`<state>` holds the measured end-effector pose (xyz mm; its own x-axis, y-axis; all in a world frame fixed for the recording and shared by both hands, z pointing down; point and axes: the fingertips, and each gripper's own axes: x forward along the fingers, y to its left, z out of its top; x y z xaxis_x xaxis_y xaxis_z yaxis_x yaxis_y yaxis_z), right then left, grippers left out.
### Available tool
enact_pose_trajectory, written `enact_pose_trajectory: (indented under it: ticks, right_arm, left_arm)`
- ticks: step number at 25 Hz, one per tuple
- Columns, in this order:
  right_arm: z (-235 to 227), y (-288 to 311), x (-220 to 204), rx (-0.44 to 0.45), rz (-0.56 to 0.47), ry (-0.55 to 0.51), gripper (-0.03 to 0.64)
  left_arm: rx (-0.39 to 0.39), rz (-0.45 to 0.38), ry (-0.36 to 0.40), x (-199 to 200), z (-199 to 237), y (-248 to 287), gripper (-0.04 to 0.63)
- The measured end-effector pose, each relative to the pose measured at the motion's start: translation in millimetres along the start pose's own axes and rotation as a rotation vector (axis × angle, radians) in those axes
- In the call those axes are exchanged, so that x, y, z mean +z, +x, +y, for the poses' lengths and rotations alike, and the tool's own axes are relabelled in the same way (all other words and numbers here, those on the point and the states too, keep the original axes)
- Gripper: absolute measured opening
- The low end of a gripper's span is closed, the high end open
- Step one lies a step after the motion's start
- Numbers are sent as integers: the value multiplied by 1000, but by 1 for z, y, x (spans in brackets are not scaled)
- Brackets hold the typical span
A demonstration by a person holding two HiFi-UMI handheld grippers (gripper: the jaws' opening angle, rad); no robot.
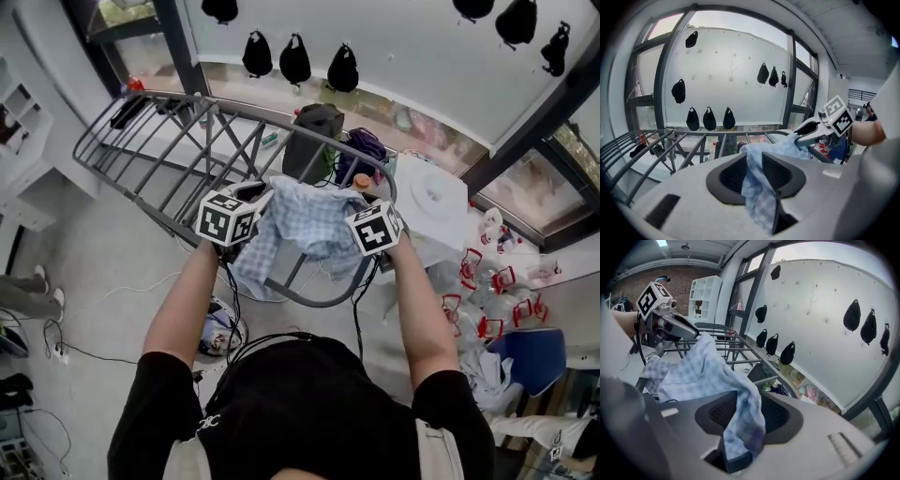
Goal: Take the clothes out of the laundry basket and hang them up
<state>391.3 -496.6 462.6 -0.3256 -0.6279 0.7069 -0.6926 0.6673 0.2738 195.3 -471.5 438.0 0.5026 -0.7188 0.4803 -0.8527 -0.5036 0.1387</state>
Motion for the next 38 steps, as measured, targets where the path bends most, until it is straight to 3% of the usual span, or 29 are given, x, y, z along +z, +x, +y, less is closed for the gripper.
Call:
enact_pose_trajectory:
  ticks: [3, 7, 12, 16, 21, 22, 25, 29, 38]
  right_arm:
    - [6, -1, -2, 36, -11, 1, 242]
    - [10, -14, 8, 54, -85, 34, 267]
    - [3, -52, 48, -25, -354, 144, 224]
    - [-2, -97, 78, -95, -587, 278, 186]
    - [3, -144, 100, -170, -790, 368, 53]
    - [6, -150, 101, -169, -812, 383, 19]
    - [18, -157, 105, -150, -838, 387, 14]
    - [39, -157, 111, -106, -845, 359, 14]
    - [110, -136, 148, 89, -854, 318, 14]
  left_arm:
    - [11, 7, 16, -7, 0, -3, 209]
    - [60, -76, 13, 3, 6, -21, 219]
    - [161, -232, -10, 28, 12, -58, 127]
    - [228, -355, -12, 54, 5, -98, 98]
    - [279, -432, 30, 72, -19, -143, 0]
    - [280, -431, 45, 71, -24, -148, 0]
    - [290, -438, 68, 65, -34, -164, 0]
    - [320, -449, 26, 53, -30, -181, 0]
    - [448, -441, -14, 23, -5, -233, 2]
